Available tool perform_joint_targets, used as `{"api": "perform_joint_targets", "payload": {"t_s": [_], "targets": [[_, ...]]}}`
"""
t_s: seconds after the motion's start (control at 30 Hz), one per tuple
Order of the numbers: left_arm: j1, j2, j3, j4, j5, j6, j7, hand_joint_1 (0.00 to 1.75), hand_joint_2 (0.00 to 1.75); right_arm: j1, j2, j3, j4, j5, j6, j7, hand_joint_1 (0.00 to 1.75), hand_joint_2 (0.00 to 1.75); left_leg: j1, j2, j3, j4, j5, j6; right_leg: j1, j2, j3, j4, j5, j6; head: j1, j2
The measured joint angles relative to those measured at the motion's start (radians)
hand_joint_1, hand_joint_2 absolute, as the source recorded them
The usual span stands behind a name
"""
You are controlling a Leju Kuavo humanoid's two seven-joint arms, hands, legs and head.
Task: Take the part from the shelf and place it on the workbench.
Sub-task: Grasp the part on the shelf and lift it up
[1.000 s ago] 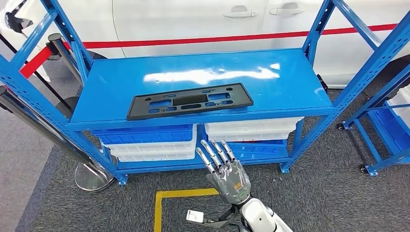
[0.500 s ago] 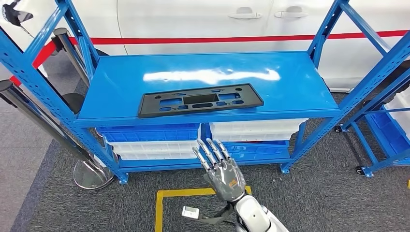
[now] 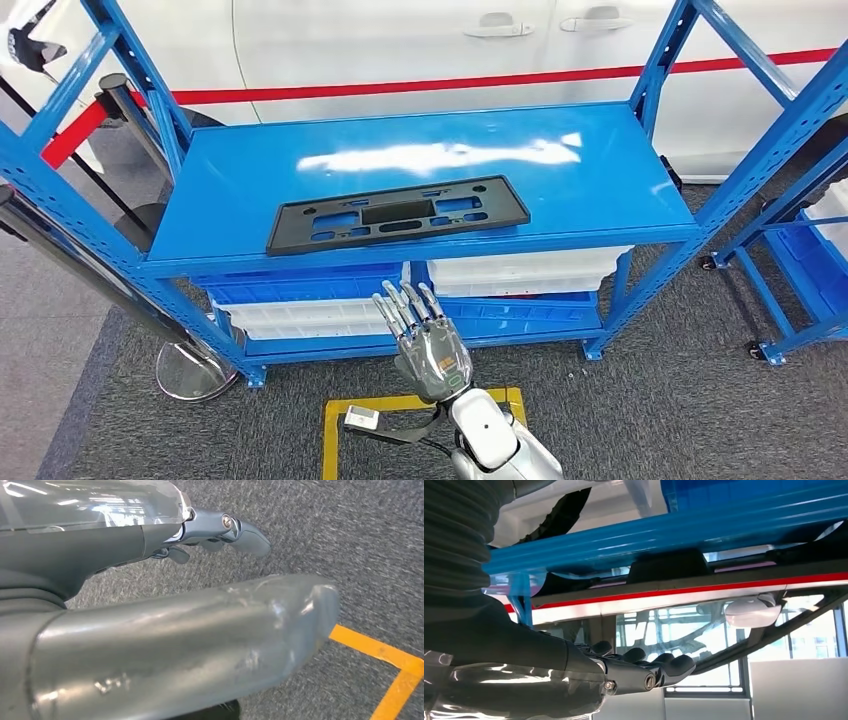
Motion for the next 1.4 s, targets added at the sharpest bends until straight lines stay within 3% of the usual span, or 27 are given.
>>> {"api": "perform_joint_targets", "payload": {"t_s": [0.03,0.07,0.1,0.17,0.23,0.4,0.47,0.53,0.57,0.6,0.63,0.7,0.73,0.77,0.87,0.93,0.97,1.03,1.07,1.1,1.13,1.2,1.23,1.3,1.4], "targets": [[0.001,0.0,0.0,0.0,0.0,0.0,0.0,0.0,0.0,0.0,0.001,0.0,0.005,0.0,0.0,0.0,0.0,1.75,0.002,0.0,-0.035,0.06,-0.017,-0.004,0.001,0.0,0.004,0.0,-0.004,-0.001,0.0,0.0],[0.002,0.0,0.001,0.0,0.0,0.0,0.0,0.0,0.0,0.0,0.002,0.0,0.011,0.0,0.0,0.0,0.0,1.75,0.005,0.0,-0.058,0.091,-0.016,-0.008,0.001,0.0,0.008,0.001,-0.009,-0.001,0.0,0.0],[0.004,0.0,0.001,0.0,0.0,0.0,0.0,0.0,0.0,0.0,0.002,0.0,0.015,0.0,0.0,0.0,0.0,1.75,0.007,0.0,-0.062,0.082,0.008,-0.01,0.001,0.002,0.015,0.002,-0.014,0.001,0.0,0.0],[0.006,0.0,0.002,0.0,0.0,0.0,0.0,0.0,0.0,-0.001,0.005,0.0,0.022,0.0,0.0,0.0,0.0,1.75,0.012,0.001,-0.018,-0.038,0.094,-0.011,0.0,0.005,0.032,0.004,-0.028,0.007,0.0,0.0],[0.006,0.0,0.003,0.0,0.0,0.0,0.0,0.0,0.0,-0.003,0.008,0.0,0.026,0.0,0.0,0.0,0.0,1.75,0.01,0.002,0.03,-0.148,0.139,-0.004,0.003,0.006,0.04,0.007,-0.041,0.017,-0.001,0.0],[0.005,0.0,0.005,-0.002,0.0,0.0,0.0,0.0,0.0,-0.009,0.011,0.0,0.029,0.0,0.0,0.0,0.0,1.75,0.008,0.001,0.054,-0.188,0.124,0.028,0.004,0.004,0.04,0.023,-0.062,0.042,0.004,0.0],[0.005,-0.001,0.005,-0.003,-0.002,0.001,0.0,0.0,0.0,-0.011,0.012,-0.001,0.03,0.0,0.002,0.002,0.0,1.75,0.011,0.002,0.068,-0.196,0.119,0.041,0.002,0.003,-0.006,0.117,-0.105,0.048,0.007,0.0],[0.004,-0.002,0.007,-0.004,-0.004,0.003,0.0,0.0,0.0,-0.011,0.012,-0.002,0.035,0.0,0.005,0.005,0.0,1.75,0.01,0.002,0.076,-0.197,0.11,0.048,0.001,0.004,-0.093,0.255,-0.148,0.053,0.008,0.0],[0.004,-0.002,0.008,-0.004,-0.005,0.004,0.0,0.0,0.0,-0.01,0.012,-0.003,0.04,0.0,0.006,0.006,0.0,1.75,0.009,0.001,0.082,-0.197,0.105,0.048,0.001,0.004,-0.128,0.299,-0.149,0.054,0.008,0.0],[0.005,-0.002,0.011,-0.004,-0.006,0.004,0.001,0.0,0.0,-0.01,0.012,-0.004,0.044,0.0,0.007,0.007,0.0,1.75,0.009,0.0,0.09,-0.197,0.099,0.047,0.001,0.003,-0.145,0.305,-0.128,0.053,0.008,0.0],[0.006,-0.002,0.013,-0.005,-0.007,0.004,0.002,0.0,0.0,-0.01,0.012,-0.005,0.048,0.0,0.006,0.008,0.0,1.75,0.009,-0.001,0.101,-0.197,0.092,0.046,0.001,0.003,-0.142,0.271,-0.086,0.051,0.008,0.0],[0.008,-0.003,0.018,-0.005,-0.008,0.003,0.004,0.0,0.0,-0.011,0.012,-0.006,0.056,0.0,0.006,0.008,0.0,1.75,0.007,-0.003,0.122,-0.197,0.075,0.039,0.004,0.003,-0.097,0.137,0.007,0.043,0.008,0.0],[0.008,-0.004,0.02,-0.005,-0.009,0.003,0.005,0.0,0.0,-0.012,0.012,-0.008,0.059,0.0,0.005,0.008,0.0,1.75,0.006,-0.004,0.129,-0.196,0.068,0.033,0.006,0.003,-0.074,0.079,0.03,0.037,0.008,0.0],[0.007,-0.005,0.021,-0.005,-0.01,0.003,0.006,0.0,0.0,-0.012,0.012,-0.009,0.062,0.0,0.005,0.008,0.0,1.75,0.004,-0.004,0.132,-0.196,0.062,0.027,0.009,0.004,-0.061,0.045,0.036,0.033,0.008,0.0],[0.005,-0.007,0.024,-0.007,-0.012,0.004,0.008,0.0,0.0,-0.012,0.017,-0.013,0.069,0.0,0.004,0.01,0.0,1.75,0.004,-0.001,0.138,-0.202,0.05,0.01,0.009,0.007,-0.048,0.026,0.02,0.02,0.008,0.0],[0.004,-0.009,0.026,-0.009,-0.015,0.007,0.01,0.0,0.0,-0.012,0.021,-0.016,0.071,0.0,0.0,0.015,0.0,1.75,0.005,0.0,0.129,-0.165,0.028,0.0,0.004,0.007,-0.031,0.016,0.013,0.007,0.002,0.0],[0.004,-0.01,0.027,-0.01,-0.018,0.008,0.012,0.0,0.0,-0.011,0.024,-0.018,0.072,0.0,-0.002,0.017,0.0,1.75,0.006,0.001,0.105,-0.115,0.007,-0.004,0.002,0.006,-0.021,0.011,0.009,0.003,-0.001,0.0],[0.005,-0.015,0.033,-0.014,-0.032,0.01,0.018,0.0,0.0,-0.01,0.027,-0.021,0.077,0.0,-0.005,0.019,0.0,1.75,0.006,0.001,0.022,0.021,-0.035,-0.009,0.003,0.004,-0.006,0.01,-0.003,-0.003,-0.006,0.0],[0.007,-0.017,0.039,-0.016,-0.041,0.01,0.022,0.0,0.0,-0.008,0.028,-0.023,0.08,0.0,-0.007,0.018,0.0,1.75,0.007,0.001,-0.017,0.072,-0.04,-0.01,0.003,0.005,0.001,0.01,-0.01,-0.003,-0.006,0.0],[0.01,-0.019,0.045,-0.018,-0.049,0.009,0.025,0.0,0.0,-0.006,0.029,-0.025,0.082,0.0,-0.008,0.018,0.0,1.75,0.007,0.001,-0.042,0.09,-0.025,-0.01,0.004,0.006,0.01,0.01,-0.018,-0.003,-0.006,0.0],[0.012,-0.021,0.051,-0.02,-0.056,0.009,0.027,0.0,0.0,-0.005,0.03,-0.028,0.084,0.0,-0.009,0.017,0.0,1.75,0.007,0.001,-0.048,0.07,0.011,-0.008,0.004,0.008,0.022,0.011,-0.027,-0.002,-0.006,0.0],[0.016,-0.023,0.062,-0.023,-0.062,0.007,0.028,0.0,0.0,-0.004,0.035,-0.03,0.086,0.0,-0.009,0.017,0.0,1.75,0.005,0.001,-0.015,-0.051,0.109,0.001,0.005,0.011,0.048,0.01,-0.046,0.003,-0.006,0.0],[0.016,-0.024,0.066,-0.024,-0.064,0.007,0.028,0.0,0.0,-0.005,0.037,-0.031,0.087,0.0,-0.01,0.017,0.0,1.75,0.002,0.001,0.007,-0.112,0.138,0.008,0.007,0.012,0.058,0.011,-0.056,0.008,-0.007,0.0],[0.015,-0.026,0.073,-0.027,-0.066,0.007,0.028,0.0,0.0,-0.006,0.04,-0.032,0.087,0.0,-0.012,0.017,0.0,1.75,-0.004,0.002,0.031,-0.168,0.146,0.02,0.009,0.011,0.067,0.01,-0.066,0.02,-0.007,0.0],[0.014,-0.029,0.075,-0.032,-0.067,0.006,0.028,0.0,0.0,-0.006,0.042,-0.035,0.087,0.0,-0.013,0.017,0.0,1.75,-0.001,0.0,0.047,-0.186,0.134,0.038,0.009,0.009,0.07,0.027,-0.067,0.034,-0.007,0.0]]}}
